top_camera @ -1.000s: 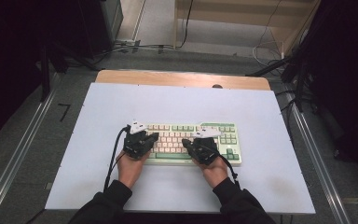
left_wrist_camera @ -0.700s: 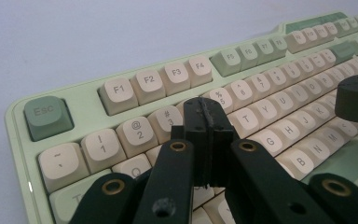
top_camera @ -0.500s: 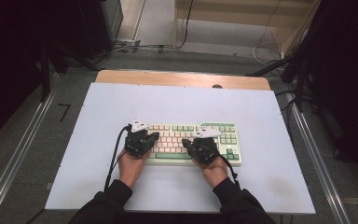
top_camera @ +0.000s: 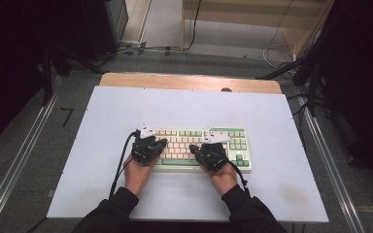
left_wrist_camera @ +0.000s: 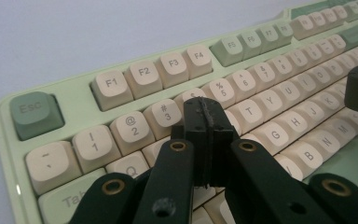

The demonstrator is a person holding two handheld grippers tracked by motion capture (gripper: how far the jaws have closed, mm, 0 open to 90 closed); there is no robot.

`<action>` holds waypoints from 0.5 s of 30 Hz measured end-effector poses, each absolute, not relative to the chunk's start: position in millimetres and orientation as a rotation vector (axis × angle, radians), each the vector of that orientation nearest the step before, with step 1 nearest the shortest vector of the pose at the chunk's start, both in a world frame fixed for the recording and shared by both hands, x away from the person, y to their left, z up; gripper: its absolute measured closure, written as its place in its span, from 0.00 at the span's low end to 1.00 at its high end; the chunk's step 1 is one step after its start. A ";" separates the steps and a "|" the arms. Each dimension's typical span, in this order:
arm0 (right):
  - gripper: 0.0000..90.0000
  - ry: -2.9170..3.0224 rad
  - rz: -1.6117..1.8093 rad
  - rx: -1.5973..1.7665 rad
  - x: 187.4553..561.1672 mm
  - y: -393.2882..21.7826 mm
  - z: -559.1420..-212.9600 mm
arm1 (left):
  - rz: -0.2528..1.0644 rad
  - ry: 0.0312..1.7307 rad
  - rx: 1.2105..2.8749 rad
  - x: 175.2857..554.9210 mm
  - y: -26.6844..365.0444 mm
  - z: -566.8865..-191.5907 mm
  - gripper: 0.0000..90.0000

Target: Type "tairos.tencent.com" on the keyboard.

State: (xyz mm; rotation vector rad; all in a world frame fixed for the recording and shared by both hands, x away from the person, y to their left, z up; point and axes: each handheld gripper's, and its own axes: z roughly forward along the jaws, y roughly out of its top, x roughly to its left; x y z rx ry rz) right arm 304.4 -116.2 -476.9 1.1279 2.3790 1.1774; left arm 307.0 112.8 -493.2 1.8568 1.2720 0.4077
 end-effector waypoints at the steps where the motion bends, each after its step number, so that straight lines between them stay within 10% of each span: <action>1: 0.97 2.379 1.177 1.128 304.4 -116.2 -476.9 | 0.408 1.270 1.854 306.6 112.8 -492.6 1.00; 15: 0.97 2.381 1.181 1.126 303.8 -115.5 -476.8 | 0.392 1.245 1.810 300.3 117.2 -482.9 1.00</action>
